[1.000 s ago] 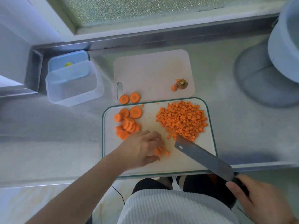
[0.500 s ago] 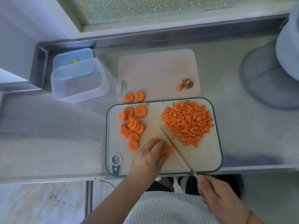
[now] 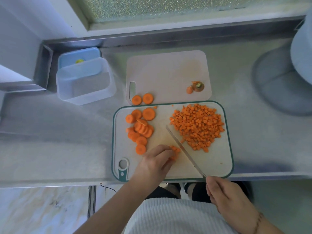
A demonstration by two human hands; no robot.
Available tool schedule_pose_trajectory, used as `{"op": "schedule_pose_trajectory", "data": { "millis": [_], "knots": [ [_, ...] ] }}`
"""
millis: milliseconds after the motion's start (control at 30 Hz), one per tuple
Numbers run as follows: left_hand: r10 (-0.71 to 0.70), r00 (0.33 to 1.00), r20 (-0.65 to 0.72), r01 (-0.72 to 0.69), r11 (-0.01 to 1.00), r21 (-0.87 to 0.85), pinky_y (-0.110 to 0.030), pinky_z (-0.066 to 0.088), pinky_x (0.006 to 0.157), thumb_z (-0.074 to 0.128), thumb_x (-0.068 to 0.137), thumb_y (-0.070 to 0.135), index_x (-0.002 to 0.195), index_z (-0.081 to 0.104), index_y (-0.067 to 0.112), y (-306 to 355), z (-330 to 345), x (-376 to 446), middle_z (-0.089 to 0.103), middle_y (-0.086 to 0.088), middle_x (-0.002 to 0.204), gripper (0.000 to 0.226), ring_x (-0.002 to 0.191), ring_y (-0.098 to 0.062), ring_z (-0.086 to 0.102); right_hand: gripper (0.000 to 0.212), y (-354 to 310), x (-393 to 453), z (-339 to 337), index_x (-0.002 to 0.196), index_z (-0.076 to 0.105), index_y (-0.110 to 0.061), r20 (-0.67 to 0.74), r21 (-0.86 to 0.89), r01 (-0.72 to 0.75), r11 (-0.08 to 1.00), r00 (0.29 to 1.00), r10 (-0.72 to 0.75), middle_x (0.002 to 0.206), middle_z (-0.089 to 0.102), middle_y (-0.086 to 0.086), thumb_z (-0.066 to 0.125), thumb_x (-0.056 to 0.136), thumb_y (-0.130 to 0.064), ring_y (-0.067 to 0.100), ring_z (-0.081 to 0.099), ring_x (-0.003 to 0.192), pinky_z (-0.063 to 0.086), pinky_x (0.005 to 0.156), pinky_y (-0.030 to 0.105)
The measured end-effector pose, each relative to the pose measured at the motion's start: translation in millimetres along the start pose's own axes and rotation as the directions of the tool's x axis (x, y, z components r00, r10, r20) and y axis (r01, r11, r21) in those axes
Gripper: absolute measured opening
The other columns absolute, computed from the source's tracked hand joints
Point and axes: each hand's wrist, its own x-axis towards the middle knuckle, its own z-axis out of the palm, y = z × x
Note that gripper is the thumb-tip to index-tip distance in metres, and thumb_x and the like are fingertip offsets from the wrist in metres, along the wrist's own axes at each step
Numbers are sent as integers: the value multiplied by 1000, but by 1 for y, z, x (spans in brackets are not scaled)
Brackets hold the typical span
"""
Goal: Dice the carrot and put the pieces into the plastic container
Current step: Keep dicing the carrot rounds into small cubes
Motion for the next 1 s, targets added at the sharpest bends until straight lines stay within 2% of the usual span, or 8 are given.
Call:
{"op": "schedule_pose_trajectory", "data": {
  "millis": [100, 267, 433, 567, 833, 1000],
  "knots": [
    [61, 998, -10, -60, 997, 46, -25, 54, 84, 63, 96, 15, 94, 74, 5, -5, 6, -2, 69, -5, 100, 15, 94, -17, 65, 54, -1, 0, 0, 65, 47, -12, -12, 40, -29, 999, 999, 30, 46, 42, -6, 34, 83, -61, 4, 37, 44, 28, 50, 17],
    [43, 997, -65, -40, 998, 47, -25, 52, 79, 66, 94, 15, 88, 75, 6, -8, 12, 2, 69, -6, 96, 14, 89, -17, 63, 66, 2, 1, -2, 67, 47, -10, -41, 98, -76, 992, 996, 80, 46, 37, -7, 33, 81, -73, 4, 31, 44, 26, 44, 13],
    [146, 988, -49, -137, 980, 142, -35, 50, 72, 70, 95, 26, 93, 78, 15, -22, 5, 4, 68, -2, 104, 14, 81, -23, 60, 58, 3, 0, -3, 66, 48, -9, -22, 68, -62, 996, 998, 64, 46, 39, -5, 34, 84, -62, 4, 34, 44, 27, 46, 13],
    [262, 963, 55, -268, 941, 205, -37, 50, 77, 68, 99, 25, 112, 78, 14, -32, -6, -5, 68, -3, 112, 20, 89, -25, 62, 47, 1, -3, -1, 62, 49, -16, -28, 19, -36, 999, 999, 37, 46, 46, -5, 35, 85, -56, 5, 40, 42, 30, 47, 13],
    [209, 978, -2, -205, 963, 174, -39, 49, 87, 70, 96, 19, 110, 70, 14, -20, 4, -3, 66, -6, 117, 15, 99, -29, 62, 45, -2, -3, 6, 61, 49, -17, -37, -20, 2, 1000, 999, -3, 47, 50, -6, 35, 84, -54, 6, 44, 47, 34, 52, 17],
    [220, 975, 23, -221, 967, 130, -39, 52, 92, 71, 95, 12, 104, 76, 7, -24, 5, -1, 69, -11, 115, 12, 103, -30, 64, 42, -5, -2, 5, 62, 49, -18, -6, -18, -12, 1000, 1000, 12, 46, 48, -9, 35, 87, -49, 5, 43, 46, 32, 52, 15]
  ]
}}
